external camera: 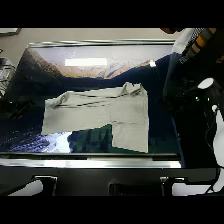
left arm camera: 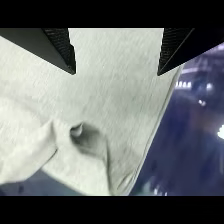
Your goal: Fold the clothes and pants, and hang the long-sleeved shirts on hangers.
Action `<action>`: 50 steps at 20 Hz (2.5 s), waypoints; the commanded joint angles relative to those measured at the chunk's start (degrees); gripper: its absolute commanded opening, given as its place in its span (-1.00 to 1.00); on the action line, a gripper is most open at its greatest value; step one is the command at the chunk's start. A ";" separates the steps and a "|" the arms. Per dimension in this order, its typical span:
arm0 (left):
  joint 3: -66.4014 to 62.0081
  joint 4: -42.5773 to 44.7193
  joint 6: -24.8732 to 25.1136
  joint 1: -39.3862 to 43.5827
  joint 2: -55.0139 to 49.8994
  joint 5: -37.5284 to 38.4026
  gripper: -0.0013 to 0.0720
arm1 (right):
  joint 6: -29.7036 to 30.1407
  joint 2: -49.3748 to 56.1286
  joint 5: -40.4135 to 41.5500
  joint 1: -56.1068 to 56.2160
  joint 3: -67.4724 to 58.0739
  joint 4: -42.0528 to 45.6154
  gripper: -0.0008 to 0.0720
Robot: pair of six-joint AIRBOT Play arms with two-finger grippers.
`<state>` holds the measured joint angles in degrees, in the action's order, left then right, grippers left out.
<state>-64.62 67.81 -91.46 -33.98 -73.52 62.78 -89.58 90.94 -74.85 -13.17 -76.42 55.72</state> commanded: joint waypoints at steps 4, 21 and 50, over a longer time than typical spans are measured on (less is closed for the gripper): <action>8.31 -1.97 1.73 -1.92 2.16 0.66 0.61 | 12.87 -0.50 7.54 -2.23 18.97 -12.09 0.34; 14.73 -8.15 6.78 -4.66 2.10 -1.44 0.61 | 17.31 3.15 13.84 3.02 22.38 -19.02 -0.89; 21.81 -27.45 24.28 -10.27 -7.56 0.96 -0.92 | 14.75 -12.98 14.82 2.73 22.01 -19.96 -0.89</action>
<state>-41.89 47.33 -69.52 -44.91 -81.65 61.06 -74.56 80.25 -60.12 -10.48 -54.11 37.23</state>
